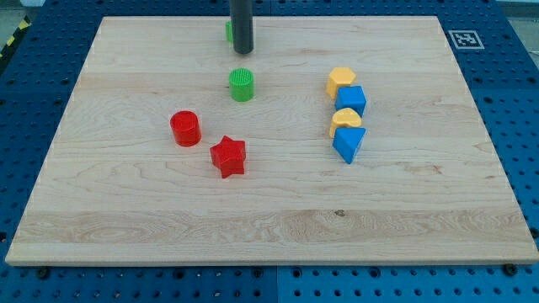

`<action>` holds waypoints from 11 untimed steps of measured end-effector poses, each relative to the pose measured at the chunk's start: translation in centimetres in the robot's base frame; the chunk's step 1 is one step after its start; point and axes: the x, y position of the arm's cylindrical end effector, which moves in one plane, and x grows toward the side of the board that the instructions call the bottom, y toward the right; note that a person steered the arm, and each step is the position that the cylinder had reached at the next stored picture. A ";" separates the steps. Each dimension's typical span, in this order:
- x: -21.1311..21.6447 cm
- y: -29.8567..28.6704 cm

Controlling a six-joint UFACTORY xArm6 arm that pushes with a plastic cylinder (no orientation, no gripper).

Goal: Move green circle closer to green star

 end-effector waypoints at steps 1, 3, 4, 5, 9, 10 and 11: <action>2.5 -4.4; 9.0 -5.0; 10.5 -3.0; 10.6 -1.9; 10.0 2.6; 8.6 3.7; 6.4 4.3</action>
